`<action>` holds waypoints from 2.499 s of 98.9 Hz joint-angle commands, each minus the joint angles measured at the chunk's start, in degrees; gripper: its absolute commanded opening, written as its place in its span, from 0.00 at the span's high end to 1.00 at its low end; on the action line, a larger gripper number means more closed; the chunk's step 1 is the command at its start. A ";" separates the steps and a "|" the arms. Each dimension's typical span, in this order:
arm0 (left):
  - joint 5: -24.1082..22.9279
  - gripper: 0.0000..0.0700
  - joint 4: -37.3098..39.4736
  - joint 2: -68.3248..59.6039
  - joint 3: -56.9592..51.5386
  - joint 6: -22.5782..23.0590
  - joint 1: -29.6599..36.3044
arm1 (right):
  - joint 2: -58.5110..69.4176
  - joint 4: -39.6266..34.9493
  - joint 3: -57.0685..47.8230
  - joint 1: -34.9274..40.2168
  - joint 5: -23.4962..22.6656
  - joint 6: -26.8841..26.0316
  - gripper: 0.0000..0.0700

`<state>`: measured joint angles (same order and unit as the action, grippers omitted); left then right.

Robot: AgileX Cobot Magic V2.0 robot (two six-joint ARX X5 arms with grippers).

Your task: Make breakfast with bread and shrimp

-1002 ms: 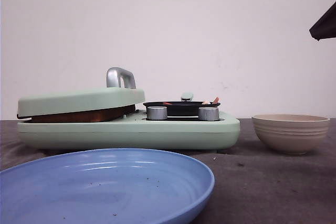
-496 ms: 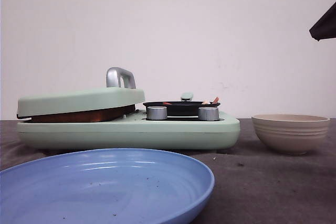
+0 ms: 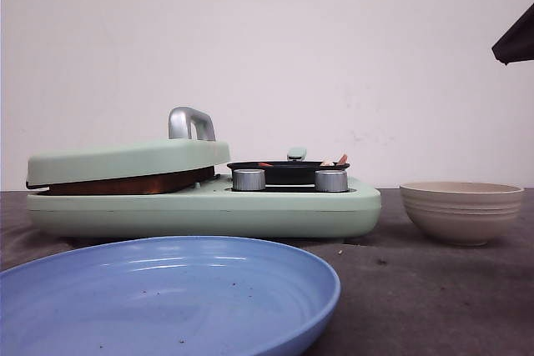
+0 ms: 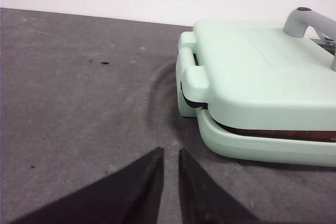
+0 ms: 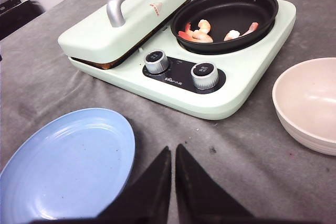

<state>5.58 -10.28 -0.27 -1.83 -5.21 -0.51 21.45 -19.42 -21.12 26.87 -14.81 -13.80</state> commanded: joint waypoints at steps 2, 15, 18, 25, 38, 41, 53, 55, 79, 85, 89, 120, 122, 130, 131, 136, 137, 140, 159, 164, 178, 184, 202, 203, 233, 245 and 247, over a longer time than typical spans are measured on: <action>1.42 1.00 -0.11 0.11 1.07 0.66 -0.02 | 0.11 0.59 -0.15 0.26 -0.11 -0.57 1.00; 1.92 1.00 -0.07 0.09 1.05 0.66 0.00 | 0.11 0.59 -0.15 0.26 -0.11 -0.57 1.00; 1.92 1.00 -0.04 0.09 1.05 0.66 0.00 | 0.11 0.59 -0.15 0.26 -0.11 -0.57 1.00; 1.95 1.00 -0.07 0.09 1.05 0.66 0.00 | 0.11 0.59 -0.15 0.26 -0.13 -0.57 1.00; 1.95 1.00 -0.07 0.09 1.05 0.66 0.00 | 0.11 0.59 -0.15 0.26 -0.11 -0.57 1.00; 1.95 1.00 -0.07 0.09 1.05 0.63 0.00 | 0.11 0.59 -0.15 0.26 -0.11 -0.57 1.00; 1.95 1.00 -0.07 0.09 1.05 0.66 0.00 | 0.11 0.59 -0.15 0.26 -0.13 -0.57 1.00; 1.92 1.00 -0.07 0.09 1.05 0.66 0.00 | 0.11 0.59 -0.15 0.26 -0.11 -0.57 1.00; 1.95 1.00 -0.07 0.09 1.05 0.66 0.00 | 0.11 0.59 -0.15 0.26 -0.11 -0.57 1.00; 1.95 1.00 -0.07 0.09 1.05 0.66 0.00 | -0.24 0.52 -0.15 0.31 0.15 -0.55 1.00; 1.95 1.00 -0.07 0.09 1.05 0.66 0.00 | -1.14 0.57 -0.15 0.31 0.11 -0.55 1.00; 1.92 1.00 -0.07 0.09 1.05 0.66 0.00 | -4.76 1.31 0.61 -1.79 12.76 8.72 1.00; 1.95 1.00 -0.07 0.09 1.05 0.66 0.00 | -4.90 1.46 0.81 -2.05 13.57 9.84 1.00; 1.95 1.00 -0.07 0.09 1.05 0.63 0.00 | -5.79 4.02 2.71 -3.69 16.15 14.27 1.00; 1.95 1.00 -0.07 0.09 1.05 0.66 0.00 | -5.92 4.48 3.04 -3.91 16.35 14.62 1.00; 1.95 1.00 -0.07 0.09 1.05 0.66 0.00 | -6.84 6.54 4.61 -4.90 16.57 15.85 1.00; 1.95 1.00 -0.07 0.09 1.05 0.66 0.00 | -7.08 6.99 4.96 -5.07 16.55 15.96 1.00; 1.92 1.00 -0.07 0.09 1.05 0.63 0.00 | -7.76 8.22 6.01 -5.53 16.57 16.02 1.00; 1.95 1.00 -0.07 0.09 1.05 0.66 0.00 | -14.51 10.84 12.83 -9.07 16.33 15.98 1.00; 1.95 1.00 -0.07 0.09 1.05 0.66 0.00 | -17.07 10.84 14.58 -9.94 16.22 15.98 1.00; 1.92 1.00 -0.04 0.09 1.03 0.66 0.00 | -21.20 11.34 18.14 -10.71 15.87 15.89 1.00; 1.95 1.00 -0.04 0.09 1.03 0.66 0.00 | -21.24 11.26 18.88 -11.02 15.61 15.76 1.00; 1.95 1.00 -0.07 0.09 1.03 0.66 0.00 | -21.24 9.57 20.44 -11.08 14.93 15.69 1.00; 1.95 1.00 -0.07 0.09 1.03 0.66 0.00 | -21.24 9.11 20.44 -11.15 14.97 15.69 1.00; 1.90 1.00 -0.07 0.09 1.03 0.66 0.00 | -21.24 8.76 20.44 -12.76 14.64 15.74 1.00; 1.90 1.00 -0.07 0.09 1.03 0.66 0.00 | -21.24 8.79 20.44 -13.16 13.97 15.78 1.00; 1.90 1.00 -0.07 0.09 1.03 0.66 0.00 | -21.24 8.81 20.44 -13.29 13.64 15.80 1.00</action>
<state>7.31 -10.20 -0.27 -1.80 -5.21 -0.51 0.27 -10.04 -0.91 13.80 -0.38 1.72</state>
